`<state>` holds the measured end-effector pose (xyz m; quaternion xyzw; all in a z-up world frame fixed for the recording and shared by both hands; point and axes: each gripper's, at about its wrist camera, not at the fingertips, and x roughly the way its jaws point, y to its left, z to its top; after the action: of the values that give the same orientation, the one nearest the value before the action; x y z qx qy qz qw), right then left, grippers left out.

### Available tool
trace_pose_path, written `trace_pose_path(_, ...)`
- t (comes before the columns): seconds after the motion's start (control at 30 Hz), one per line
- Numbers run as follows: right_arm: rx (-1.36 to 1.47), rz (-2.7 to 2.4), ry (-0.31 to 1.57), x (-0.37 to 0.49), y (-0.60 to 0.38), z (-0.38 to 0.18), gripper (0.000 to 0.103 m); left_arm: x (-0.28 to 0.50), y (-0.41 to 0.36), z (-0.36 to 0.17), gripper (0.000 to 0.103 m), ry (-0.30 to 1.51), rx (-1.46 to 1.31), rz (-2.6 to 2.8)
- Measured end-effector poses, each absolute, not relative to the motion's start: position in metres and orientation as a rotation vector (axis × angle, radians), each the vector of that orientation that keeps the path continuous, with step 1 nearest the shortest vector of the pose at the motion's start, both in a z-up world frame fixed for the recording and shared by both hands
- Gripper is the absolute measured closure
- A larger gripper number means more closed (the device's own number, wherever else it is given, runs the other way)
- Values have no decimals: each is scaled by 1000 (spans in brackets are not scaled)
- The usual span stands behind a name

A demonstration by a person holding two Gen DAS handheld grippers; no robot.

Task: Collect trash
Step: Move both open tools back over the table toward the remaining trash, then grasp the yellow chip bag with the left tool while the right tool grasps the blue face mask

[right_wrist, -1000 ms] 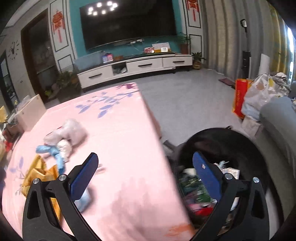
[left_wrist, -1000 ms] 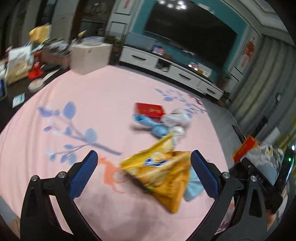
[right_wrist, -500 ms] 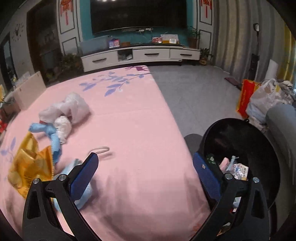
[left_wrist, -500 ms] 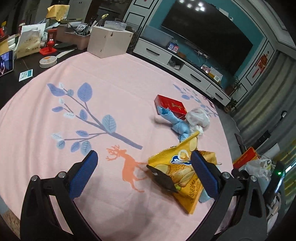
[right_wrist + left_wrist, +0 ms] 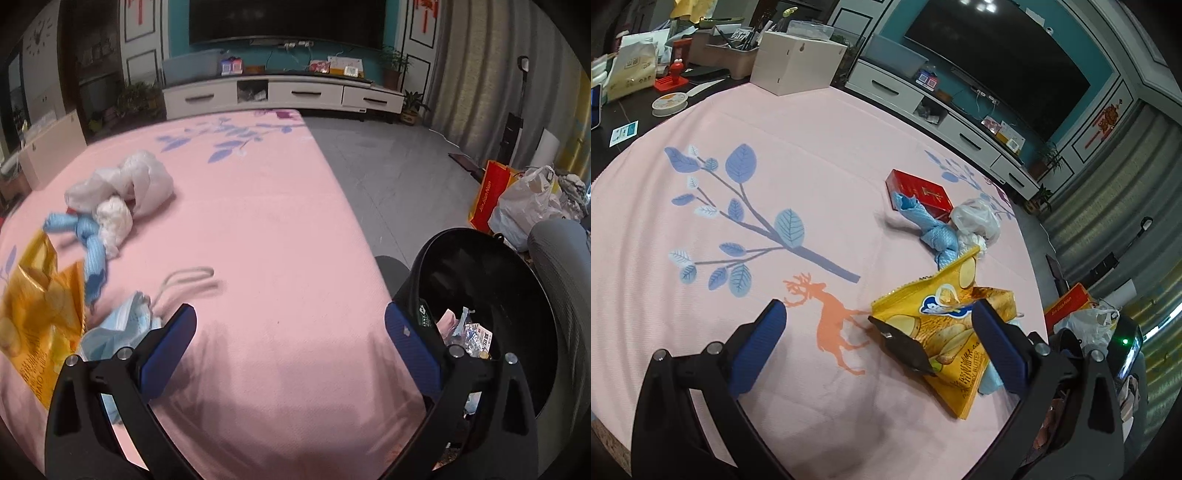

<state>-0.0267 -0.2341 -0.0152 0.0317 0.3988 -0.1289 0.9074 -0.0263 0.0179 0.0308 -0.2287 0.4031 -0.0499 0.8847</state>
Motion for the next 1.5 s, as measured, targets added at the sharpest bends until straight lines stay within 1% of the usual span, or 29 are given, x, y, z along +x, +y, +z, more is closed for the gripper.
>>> trace_pose_path(0.6, 71, -243, 830, -29, -233, -14, 3, -24, 13, 25, 3, 860, -458, -85)
trace_pose_path(1.07, 112, -245, 800, -34, -236, -3, 3, -23, 8, 21, 3, 867, -451, -72)
trace_pose_path(1.33, 231, -117, 779, -40, -232, 19, 3, -22, 11, 19, 3, 878, -481, -75)
trace_pose_path(1.5, 367, 42, 837, -28, -224, 28, 3, -22, 14, 19, 3, 883, -511, -94)
